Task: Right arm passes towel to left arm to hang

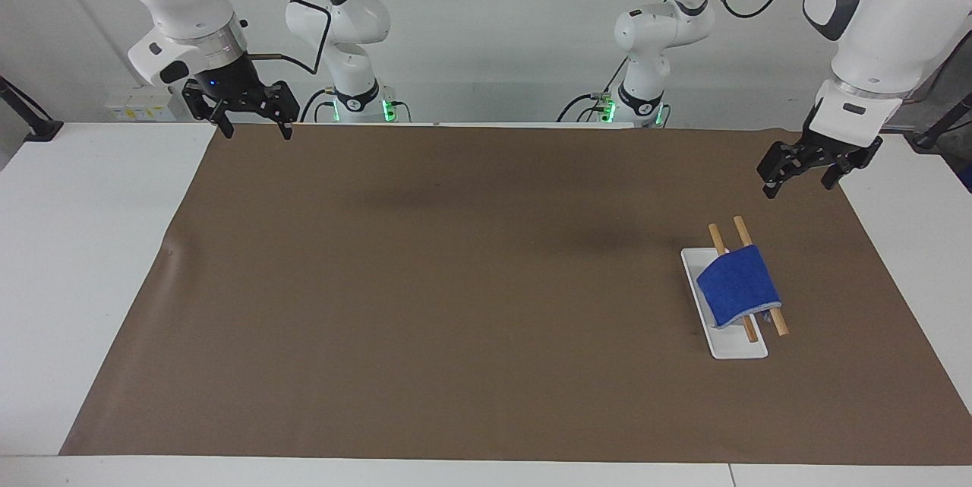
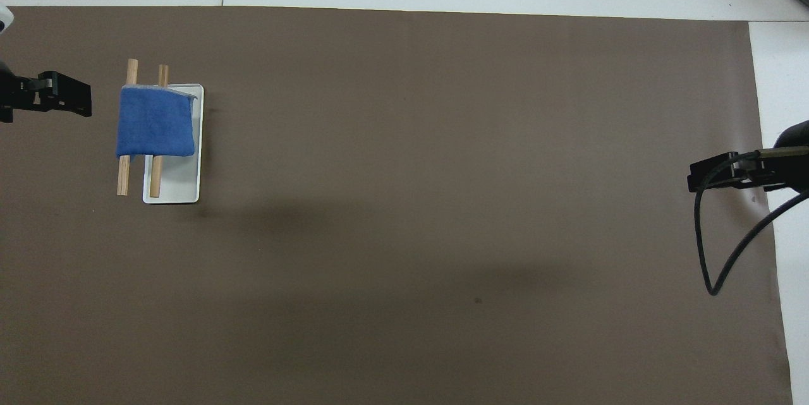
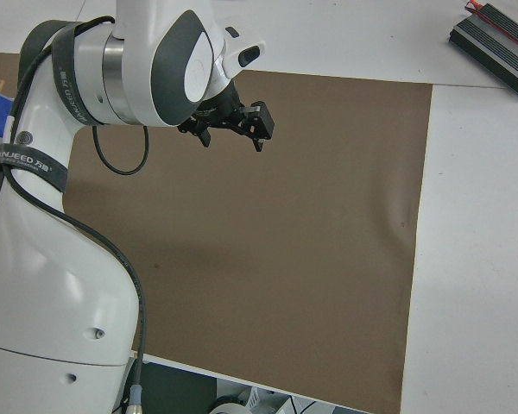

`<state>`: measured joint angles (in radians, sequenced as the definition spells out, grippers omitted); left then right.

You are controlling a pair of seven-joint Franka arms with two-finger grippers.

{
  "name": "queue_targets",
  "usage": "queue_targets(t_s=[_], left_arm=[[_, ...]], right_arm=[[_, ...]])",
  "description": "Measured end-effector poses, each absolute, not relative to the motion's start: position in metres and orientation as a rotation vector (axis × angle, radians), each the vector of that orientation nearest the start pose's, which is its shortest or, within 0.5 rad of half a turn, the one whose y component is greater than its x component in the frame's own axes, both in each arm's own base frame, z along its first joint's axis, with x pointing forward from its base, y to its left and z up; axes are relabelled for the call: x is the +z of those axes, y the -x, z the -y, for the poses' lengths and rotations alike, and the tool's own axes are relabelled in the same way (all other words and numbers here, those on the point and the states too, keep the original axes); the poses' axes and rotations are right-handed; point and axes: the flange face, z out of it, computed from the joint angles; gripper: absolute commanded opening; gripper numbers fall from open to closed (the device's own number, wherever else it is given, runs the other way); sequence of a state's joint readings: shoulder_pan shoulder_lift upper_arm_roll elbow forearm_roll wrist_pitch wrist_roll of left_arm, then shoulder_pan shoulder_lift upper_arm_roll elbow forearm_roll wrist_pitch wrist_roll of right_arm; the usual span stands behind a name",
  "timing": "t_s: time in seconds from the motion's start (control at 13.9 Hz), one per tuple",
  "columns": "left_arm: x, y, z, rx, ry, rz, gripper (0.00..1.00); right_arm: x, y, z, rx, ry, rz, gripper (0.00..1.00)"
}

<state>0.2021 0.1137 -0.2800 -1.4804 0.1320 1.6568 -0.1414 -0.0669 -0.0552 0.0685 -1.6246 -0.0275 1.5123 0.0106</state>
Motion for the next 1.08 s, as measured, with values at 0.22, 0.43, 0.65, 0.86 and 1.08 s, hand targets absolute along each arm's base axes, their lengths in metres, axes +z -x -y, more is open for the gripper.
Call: queue_targets(t_s=[0.22,0.43,0.65,0.86,1.08], left_arm=[[0.613,-0.597,0.008,-0.117,3.042,0.131,1.00],[0.614,-0.597,0.006,-0.119,3.041,0.136,1.00],[0.615,-0.597,0.006,-0.122,3.041,0.136,1.00],[0.614,-0.596,0.009,-0.121,3.041,0.129,1.00],[0.614,-0.596,0.011,-0.123,3.042,0.122,1.00]], right_arm=[[0.624,-0.531,0.001,0.091,3.172,-0.016,1.00],[0.624,-0.531,0.001,0.091,3.172,-0.016,1.00],[0.624,-0.531,0.001,0.091,3.172,-0.016,1.00],[0.624,-0.531,0.001,0.091,3.172,-0.016,1.00],[0.624,-0.531,0.001,0.091,3.172,-0.016,1.00]])
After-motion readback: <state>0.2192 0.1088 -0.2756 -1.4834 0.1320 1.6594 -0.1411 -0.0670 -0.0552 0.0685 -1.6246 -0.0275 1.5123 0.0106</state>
